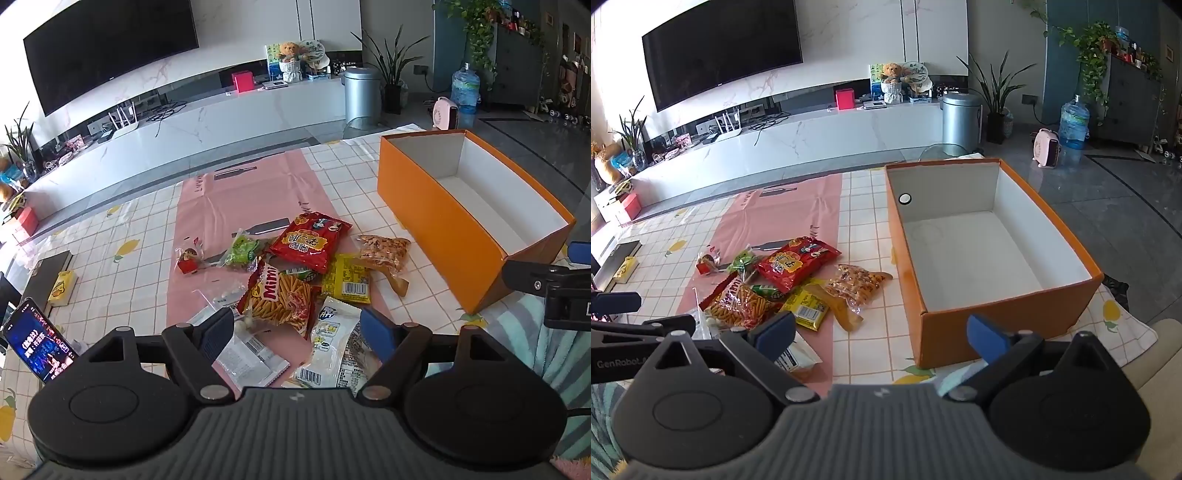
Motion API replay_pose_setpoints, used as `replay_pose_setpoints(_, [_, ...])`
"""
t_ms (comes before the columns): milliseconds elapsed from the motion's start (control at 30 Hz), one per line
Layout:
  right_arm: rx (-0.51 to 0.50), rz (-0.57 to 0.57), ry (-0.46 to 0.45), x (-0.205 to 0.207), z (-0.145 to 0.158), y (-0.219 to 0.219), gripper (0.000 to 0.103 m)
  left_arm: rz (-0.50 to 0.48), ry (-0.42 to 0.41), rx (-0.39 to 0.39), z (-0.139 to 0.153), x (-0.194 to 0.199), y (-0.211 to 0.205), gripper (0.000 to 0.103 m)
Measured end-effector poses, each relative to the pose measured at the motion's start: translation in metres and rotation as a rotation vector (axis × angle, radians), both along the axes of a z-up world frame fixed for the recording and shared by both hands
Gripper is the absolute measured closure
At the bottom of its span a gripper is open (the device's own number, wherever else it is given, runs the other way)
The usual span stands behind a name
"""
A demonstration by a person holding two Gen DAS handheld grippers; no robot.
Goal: Organize snacks
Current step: 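Move both tools toward the snack pile on the pink runner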
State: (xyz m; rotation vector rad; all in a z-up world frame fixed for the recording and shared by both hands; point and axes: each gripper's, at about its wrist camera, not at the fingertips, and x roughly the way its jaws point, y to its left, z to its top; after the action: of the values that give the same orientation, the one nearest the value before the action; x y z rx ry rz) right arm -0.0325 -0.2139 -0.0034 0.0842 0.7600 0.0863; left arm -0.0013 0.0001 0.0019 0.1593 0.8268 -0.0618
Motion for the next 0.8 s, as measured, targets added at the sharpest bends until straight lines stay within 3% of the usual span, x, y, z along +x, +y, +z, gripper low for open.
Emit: replay_pose_setpoints(800, [-0.011,0.007,-0.003,0.0013,-0.0023,0.0039,0.007,0.006,-0.017,-0.022,-0.0040,0.0008,0.0011,0.012])
